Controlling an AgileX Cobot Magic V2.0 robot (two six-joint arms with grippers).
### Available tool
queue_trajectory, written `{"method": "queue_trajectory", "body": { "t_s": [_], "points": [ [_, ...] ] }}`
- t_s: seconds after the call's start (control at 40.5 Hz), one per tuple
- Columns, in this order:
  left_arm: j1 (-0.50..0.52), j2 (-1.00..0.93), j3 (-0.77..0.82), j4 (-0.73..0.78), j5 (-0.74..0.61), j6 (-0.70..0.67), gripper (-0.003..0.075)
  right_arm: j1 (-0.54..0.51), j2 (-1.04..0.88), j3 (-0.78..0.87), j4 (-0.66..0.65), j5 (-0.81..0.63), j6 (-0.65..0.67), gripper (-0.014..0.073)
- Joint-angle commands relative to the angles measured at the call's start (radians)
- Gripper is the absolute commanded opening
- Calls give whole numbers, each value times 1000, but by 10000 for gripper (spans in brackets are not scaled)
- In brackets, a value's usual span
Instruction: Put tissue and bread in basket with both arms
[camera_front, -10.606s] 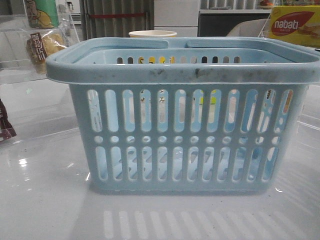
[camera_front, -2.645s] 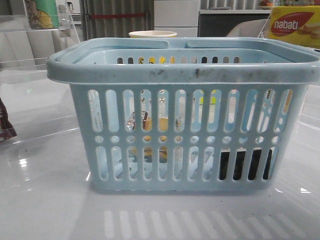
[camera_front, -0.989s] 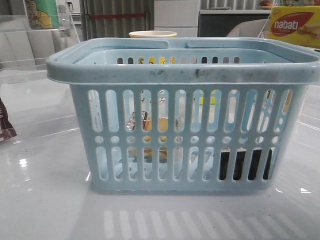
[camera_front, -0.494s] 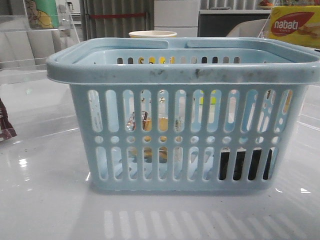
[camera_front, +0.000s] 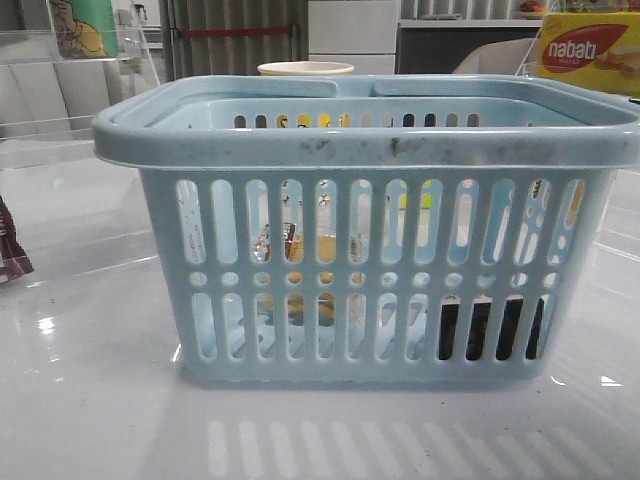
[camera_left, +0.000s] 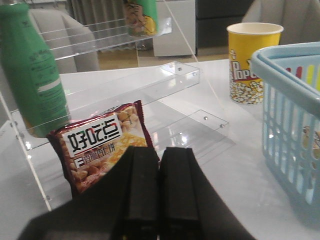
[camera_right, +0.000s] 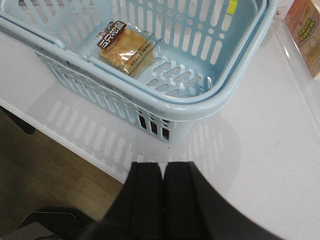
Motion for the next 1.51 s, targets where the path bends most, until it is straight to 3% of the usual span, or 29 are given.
{"method": "queue_trajectory", "body": {
  "t_s": [0.0,0.222,1.286,1.384,1.483],
  "points": [
    [31,-31,46,-23,-178,-9,93,-5,1,-28,-15,-60,-5,57],
    [38,-94,177,-27,-370,-9,93,-5,1,-28,-15,-60,-5,57],
    [38,-92,175,-27,-374,-9,93,-5,-4,-20,-15,-55,-5,57],
    [38,-92,175,-27,-374,-9,93,-44,-26,27,-5,-69,-5,57],
    [38,-92,175,-27,-374,-9,93,-124,-86,130,-21,-186,-5,57]
  ]
}}
